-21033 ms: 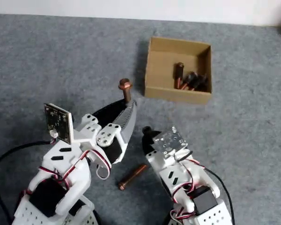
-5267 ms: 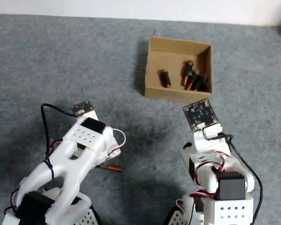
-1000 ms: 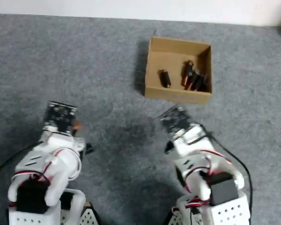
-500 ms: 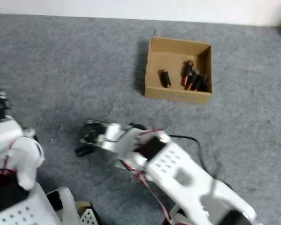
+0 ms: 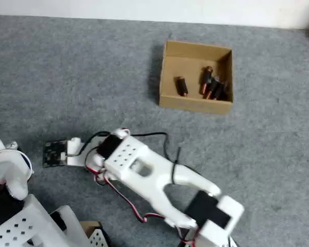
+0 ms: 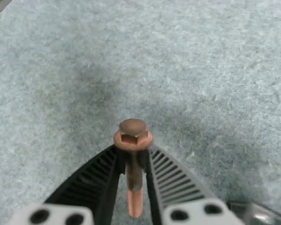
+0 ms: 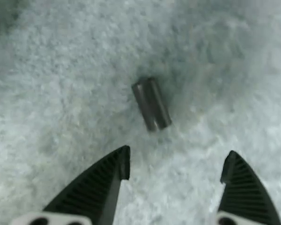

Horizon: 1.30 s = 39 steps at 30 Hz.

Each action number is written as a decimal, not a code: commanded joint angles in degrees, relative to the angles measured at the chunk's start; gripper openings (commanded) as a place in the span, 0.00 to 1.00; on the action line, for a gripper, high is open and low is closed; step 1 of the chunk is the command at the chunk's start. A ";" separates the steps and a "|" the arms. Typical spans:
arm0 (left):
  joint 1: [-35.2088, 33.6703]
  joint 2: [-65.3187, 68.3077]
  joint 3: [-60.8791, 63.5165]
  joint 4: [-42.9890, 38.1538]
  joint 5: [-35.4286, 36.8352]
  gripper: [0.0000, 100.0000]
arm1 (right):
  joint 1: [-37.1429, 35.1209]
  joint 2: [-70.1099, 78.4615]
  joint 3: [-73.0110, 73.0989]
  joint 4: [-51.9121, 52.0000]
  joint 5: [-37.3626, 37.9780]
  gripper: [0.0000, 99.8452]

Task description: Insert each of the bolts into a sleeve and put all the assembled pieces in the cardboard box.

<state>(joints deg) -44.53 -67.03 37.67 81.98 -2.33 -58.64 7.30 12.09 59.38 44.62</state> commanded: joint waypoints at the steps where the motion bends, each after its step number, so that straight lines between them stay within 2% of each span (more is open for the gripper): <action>1: -0.48 0.31 -0.66 -1.49 0.62 0.01 | -0.57 4.44 -5.49 -0.66 2.46 0.30; 8: -0.48 0.31 -0.57 -1.23 0.44 0.01 | -0.57 12.09 -11.65 -0.31 2.73 0.30; 26: -0.48 0.22 0.22 -1.14 0.35 0.01 | -2.07 20.70 -11.82 -9.01 0.18 0.30; 36: -0.48 0.22 0.31 -1.14 0.35 0.01 | -2.24 23.25 -11.91 -9.10 0.35 0.30; 37: -0.48 0.22 0.31 -1.14 0.35 0.01 | -2.24 23.34 -11.91 -9.01 0.35 0.28; 39: -0.48 0.22 0.31 -1.14 0.35 0.01 | -2.24 23.43 -11.82 -9.01 0.35 0.19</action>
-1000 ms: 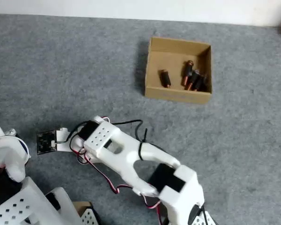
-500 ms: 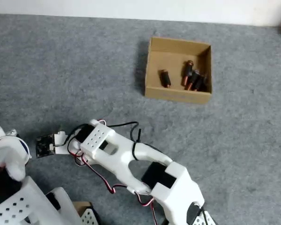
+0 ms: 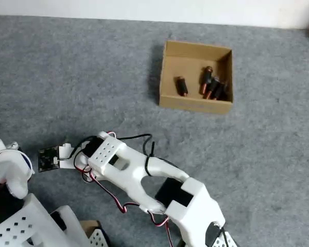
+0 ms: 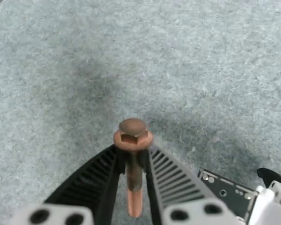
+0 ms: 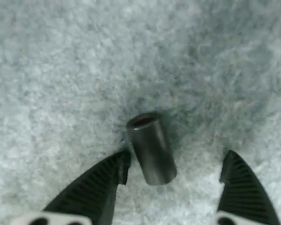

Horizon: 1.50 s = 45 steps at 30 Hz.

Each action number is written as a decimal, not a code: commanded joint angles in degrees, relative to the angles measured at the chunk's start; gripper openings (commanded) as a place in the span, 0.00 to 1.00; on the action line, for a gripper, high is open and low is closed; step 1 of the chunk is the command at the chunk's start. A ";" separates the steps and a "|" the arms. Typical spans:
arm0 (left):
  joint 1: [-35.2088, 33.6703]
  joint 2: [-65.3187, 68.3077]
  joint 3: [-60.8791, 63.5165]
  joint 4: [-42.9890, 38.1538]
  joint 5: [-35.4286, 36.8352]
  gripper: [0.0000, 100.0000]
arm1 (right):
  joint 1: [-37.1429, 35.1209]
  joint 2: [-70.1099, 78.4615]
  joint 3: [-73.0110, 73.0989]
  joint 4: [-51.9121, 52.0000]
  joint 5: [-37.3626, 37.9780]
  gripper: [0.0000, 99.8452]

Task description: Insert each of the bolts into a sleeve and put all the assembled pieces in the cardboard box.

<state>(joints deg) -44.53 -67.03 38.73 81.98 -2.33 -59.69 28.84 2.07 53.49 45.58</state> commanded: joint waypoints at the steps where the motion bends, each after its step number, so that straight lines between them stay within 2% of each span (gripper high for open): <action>1: -0.48 0.22 -0.75 -1.14 0.35 0.01 | -1.10 1.89 -1.80 -3.12 -0.62 0.13; 3: -0.48 0.22 -0.75 -1.14 0.35 0.01 | -0.92 1.80 -1.80 -3.21 -0.62 0.03; 4: -0.48 0.22 -0.75 -1.14 0.35 0.01 | -0.92 1.80 -1.80 -3.30 -0.62 0.01; 16: -0.22 0.22 -0.66 -1.05 0.53 0.01 | 0.84 -0.75 -1.71 -3.12 -1.14 0.01; 18: -0.22 0.22 -0.66 -1.05 0.53 0.01 | 1.27 -3.56 -1.36 -3.03 -1.49 0.01; 23: -0.22 0.22 -0.66 -1.05 0.62 0.01 | 2.33 -12.18 0.40 -2.59 -7.74 0.01; 32: -0.13 0.22 -0.66 -1.32 0.62 0.01 | 4.26 -29.23 9.45 -2.59 -8.97 0.01; 35: 0.04 0.22 -1.01 -1.41 0.70 0.01 | 6.99 -35.12 9.89 -2.59 -12.13 0.01; 39: 7.16 0.22 -1.98 -2.46 0.70 0.01 | 10.77 -43.30 10.33 -2.33 -15.82 0.01; 45: 25.89 0.22 -5.41 -5.10 0.70 0.01 | 13.76 -58.42 15.87 -1.54 -22.68 0.01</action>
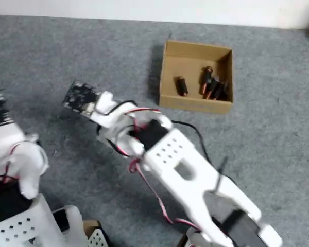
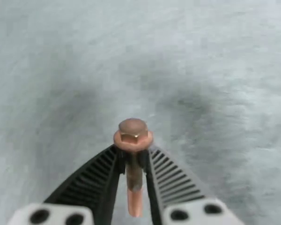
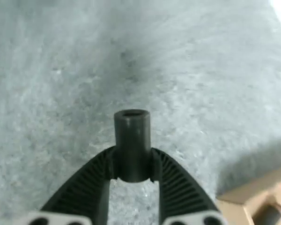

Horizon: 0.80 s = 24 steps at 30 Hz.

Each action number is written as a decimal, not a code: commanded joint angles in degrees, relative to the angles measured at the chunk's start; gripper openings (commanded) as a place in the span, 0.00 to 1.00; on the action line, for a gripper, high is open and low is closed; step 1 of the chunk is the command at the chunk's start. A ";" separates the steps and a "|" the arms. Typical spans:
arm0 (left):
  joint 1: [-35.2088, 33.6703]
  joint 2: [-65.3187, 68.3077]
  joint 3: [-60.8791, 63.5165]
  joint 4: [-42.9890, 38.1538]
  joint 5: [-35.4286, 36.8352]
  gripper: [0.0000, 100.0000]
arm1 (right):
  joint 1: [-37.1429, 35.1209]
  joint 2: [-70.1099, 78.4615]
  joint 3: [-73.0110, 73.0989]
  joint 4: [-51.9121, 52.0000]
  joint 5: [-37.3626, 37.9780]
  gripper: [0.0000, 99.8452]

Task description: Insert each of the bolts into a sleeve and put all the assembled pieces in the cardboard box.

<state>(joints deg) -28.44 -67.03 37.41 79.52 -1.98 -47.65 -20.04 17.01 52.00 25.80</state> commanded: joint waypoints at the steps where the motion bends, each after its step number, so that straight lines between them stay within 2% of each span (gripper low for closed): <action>1: 13.41 0.22 -4.88 -3.96 0.35 0.01 | 2.07 -12.62 2.51 -0.04 -3.78 0.01; 4: 23.52 0.22 -7.43 -6.42 0.35 0.01 | 3.30 -22.81 8.40 -0.22 -5.71 0.01; 7: 29.49 0.22 -9.10 -9.93 0.44 0.01 | 4.44 -33.80 15.87 -0.31 -5.80 0.01; 9: 31.25 0.22 -10.51 -12.66 1.76 0.01 | 5.05 -41.27 21.41 -0.31 -5.80 0.01; 14: 31.60 0.22 -13.76 -16.26 13.27 0.01 | 10.33 -60.62 36.09 -2.86 -9.23 0.01; 17: 31.60 0.22 -12.97 -16.97 20.48 0.01 | 12.79 -71.52 44.88 -3.56 -12.84 0.01; 20: 32.31 0.22 -9.89 -19.96 23.47 0.01 | 14.02 -81.45 52.18 -3.56 -15.47 0.01; 24: 41.89 0.22 -4.53 -23.47 23.56 0.01 | 14.55 -85.41 59.12 -3.56 -18.02 0.01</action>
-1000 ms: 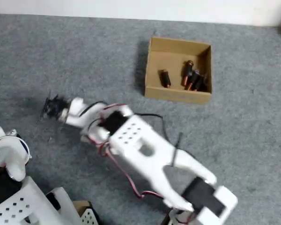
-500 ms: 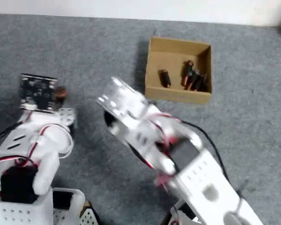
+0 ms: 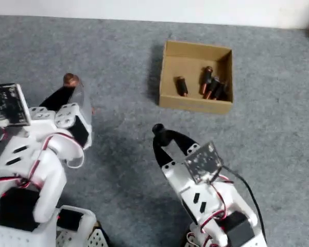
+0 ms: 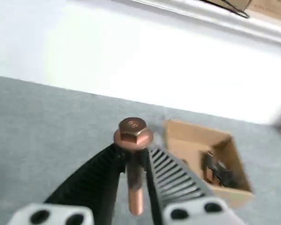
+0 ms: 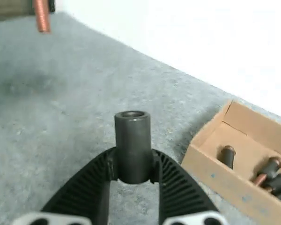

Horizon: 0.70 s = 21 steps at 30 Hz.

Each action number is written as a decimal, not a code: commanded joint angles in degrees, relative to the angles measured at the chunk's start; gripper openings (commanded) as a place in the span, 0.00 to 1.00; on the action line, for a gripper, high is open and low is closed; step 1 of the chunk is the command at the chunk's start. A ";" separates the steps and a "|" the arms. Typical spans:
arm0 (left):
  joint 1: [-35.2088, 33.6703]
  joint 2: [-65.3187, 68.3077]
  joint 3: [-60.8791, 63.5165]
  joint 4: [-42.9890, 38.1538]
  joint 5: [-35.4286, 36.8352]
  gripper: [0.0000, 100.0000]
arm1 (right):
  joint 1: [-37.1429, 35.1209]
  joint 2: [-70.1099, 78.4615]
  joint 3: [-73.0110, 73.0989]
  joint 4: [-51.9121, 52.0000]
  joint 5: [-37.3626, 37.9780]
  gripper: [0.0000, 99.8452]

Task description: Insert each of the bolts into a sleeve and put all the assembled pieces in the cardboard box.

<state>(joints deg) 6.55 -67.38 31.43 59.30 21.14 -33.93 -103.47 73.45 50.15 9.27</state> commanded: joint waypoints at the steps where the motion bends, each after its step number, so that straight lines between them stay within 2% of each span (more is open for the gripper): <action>1: 9.54 0.57 2.42 -3.87 0.44 0.01 | 0.84 -1.01 3.56 -1.89 -1.49 0.01; 4: 16.75 0.57 5.67 -8.09 0.70 0.01 | 0.84 -1.63 4.70 -4.35 -1.67 0.01; 6: 18.95 0.57 8.22 -11.25 0.70 0.01 | 0.75 -1.98 6.64 -4.53 -1.67 0.01; 10: 19.47 0.57 12.62 -17.93 2.46 0.01 | 0.84 -1.98 8.92 -4.88 -4.57 0.01; 14: 19.12 0.48 16.75 -23.38 12.57 0.01 | 2.07 -1.98 9.19 -4.88 -5.27 0.01; 21: 19.30 0.48 20.26 -25.32 13.71 0.01 | 4.26 -1.98 9.27 -6.29 -5.63 0.01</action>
<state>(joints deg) 24.92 -66.51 51.82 35.91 34.42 -30.51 -104.70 83.03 45.85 4.18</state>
